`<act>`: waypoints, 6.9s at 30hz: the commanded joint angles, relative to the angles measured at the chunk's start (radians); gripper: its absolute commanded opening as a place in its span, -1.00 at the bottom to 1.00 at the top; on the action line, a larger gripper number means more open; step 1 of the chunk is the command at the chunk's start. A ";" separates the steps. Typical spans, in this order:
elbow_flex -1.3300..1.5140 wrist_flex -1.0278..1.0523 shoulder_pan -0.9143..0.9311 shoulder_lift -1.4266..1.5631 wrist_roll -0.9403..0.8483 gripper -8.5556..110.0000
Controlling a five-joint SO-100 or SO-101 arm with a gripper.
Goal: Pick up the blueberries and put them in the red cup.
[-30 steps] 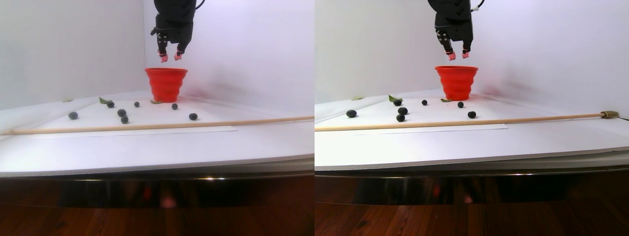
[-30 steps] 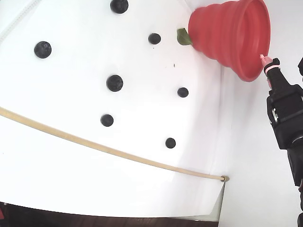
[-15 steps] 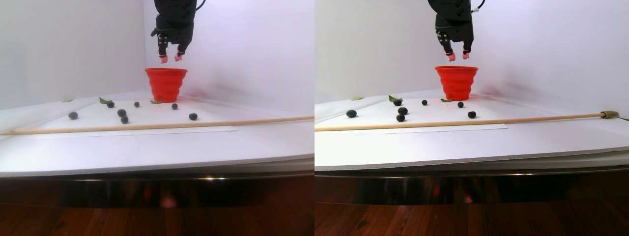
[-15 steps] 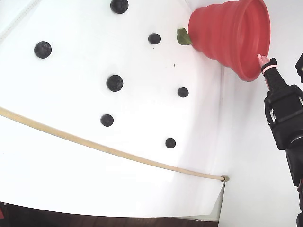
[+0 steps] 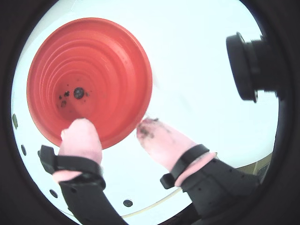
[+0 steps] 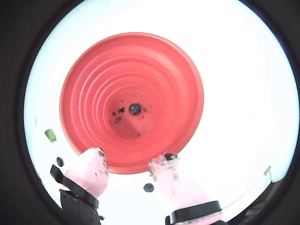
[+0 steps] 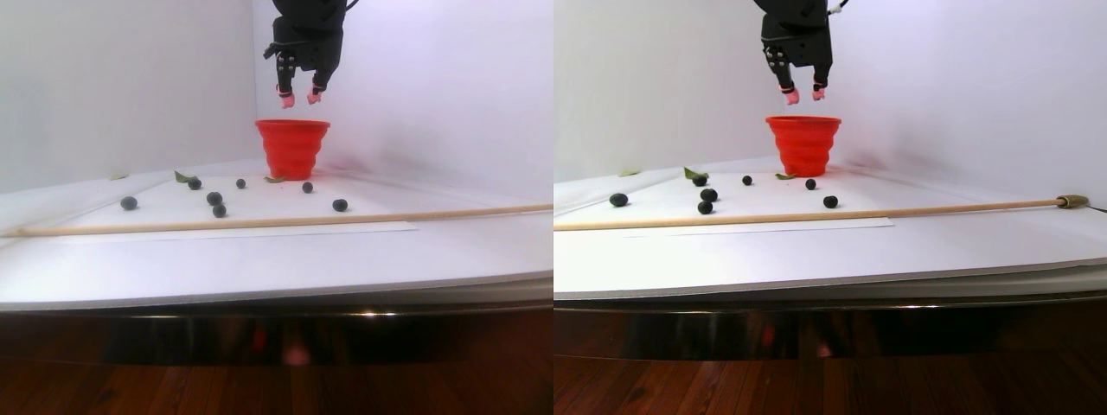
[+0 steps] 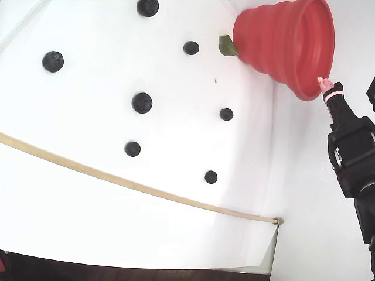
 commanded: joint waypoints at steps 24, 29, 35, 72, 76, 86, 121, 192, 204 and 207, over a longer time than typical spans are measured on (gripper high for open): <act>0.196 0.083 0.060 0.344 -0.031 -0.57; 0.245 0.083 0.061 0.373 -0.032 -0.57; 0.296 0.084 0.071 0.393 -0.034 -0.57; 0.416 -0.163 0.092 0.181 -0.015 -0.56; 0.399 -0.192 0.091 0.135 -0.014 -0.55; 0.344 -0.227 0.078 0.049 0.006 -0.55; 0.207 -0.348 0.048 -0.215 0.034 -0.52; 0.000 -0.506 0.037 -0.508 0.028 -0.51; -0.002 -0.506 0.035 -0.525 0.021 -0.56; 0.002 -0.506 0.035 -0.532 0.020 -0.56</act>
